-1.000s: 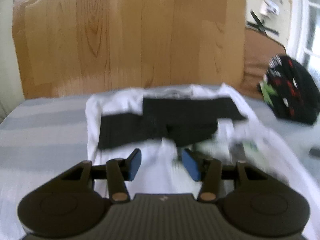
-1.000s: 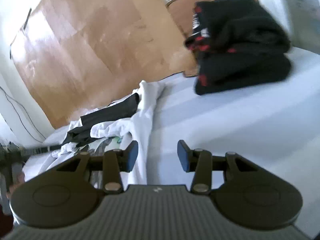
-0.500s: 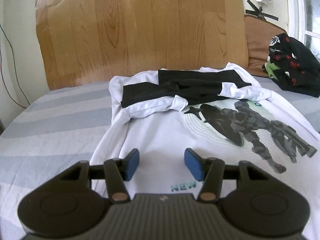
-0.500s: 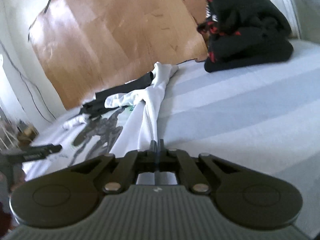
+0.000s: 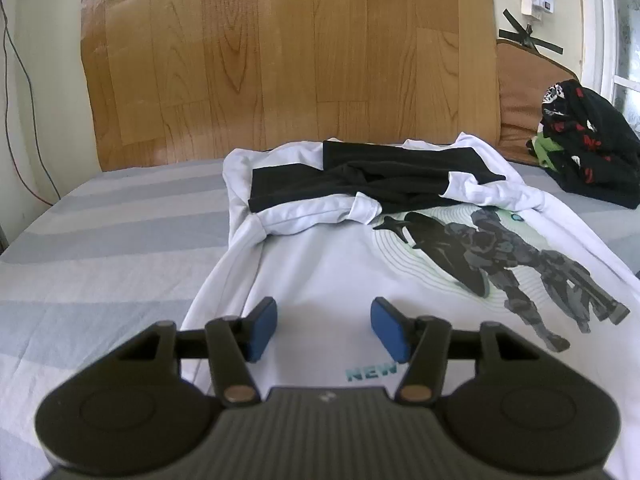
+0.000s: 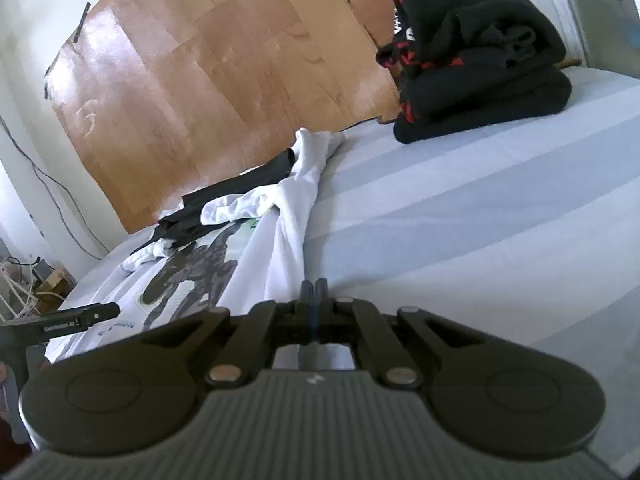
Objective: Fold small clothes
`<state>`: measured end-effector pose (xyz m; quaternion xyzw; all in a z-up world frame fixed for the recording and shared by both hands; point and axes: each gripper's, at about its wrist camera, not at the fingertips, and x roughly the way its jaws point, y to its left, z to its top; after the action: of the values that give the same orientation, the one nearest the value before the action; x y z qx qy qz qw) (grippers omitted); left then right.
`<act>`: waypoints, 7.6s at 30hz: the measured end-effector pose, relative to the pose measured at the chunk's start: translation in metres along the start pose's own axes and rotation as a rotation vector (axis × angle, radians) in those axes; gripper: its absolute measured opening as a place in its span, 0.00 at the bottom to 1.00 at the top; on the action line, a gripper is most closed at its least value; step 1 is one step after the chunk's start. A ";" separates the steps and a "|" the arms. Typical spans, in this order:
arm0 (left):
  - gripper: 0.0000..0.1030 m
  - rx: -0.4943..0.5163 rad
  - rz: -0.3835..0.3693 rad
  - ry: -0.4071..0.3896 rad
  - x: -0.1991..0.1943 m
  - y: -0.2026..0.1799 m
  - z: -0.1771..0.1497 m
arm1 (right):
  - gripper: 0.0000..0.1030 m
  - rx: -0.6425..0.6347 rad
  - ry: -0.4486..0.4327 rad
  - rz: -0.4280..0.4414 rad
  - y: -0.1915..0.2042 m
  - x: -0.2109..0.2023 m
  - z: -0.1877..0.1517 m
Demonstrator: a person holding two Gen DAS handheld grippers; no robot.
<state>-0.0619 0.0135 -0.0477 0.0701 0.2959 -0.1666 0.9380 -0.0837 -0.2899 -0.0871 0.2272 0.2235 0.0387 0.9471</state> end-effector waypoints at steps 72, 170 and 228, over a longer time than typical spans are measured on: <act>0.36 -0.559 0.014 0.036 -0.006 0.125 0.084 | 0.47 0.030 -0.007 0.013 -0.006 -0.010 0.103; 0.03 -0.249 0.091 0.176 -0.038 0.093 -0.008 | 0.04 -0.315 0.099 0.044 0.014 -0.021 -0.007; 0.10 -0.163 -0.104 -0.153 0.018 0.118 0.123 | 0.09 -0.445 0.019 0.239 0.089 0.084 0.160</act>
<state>0.0587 0.0904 0.0463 -0.0347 0.2394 -0.1955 0.9504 0.0646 -0.2621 0.0464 0.0375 0.1899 0.2007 0.9603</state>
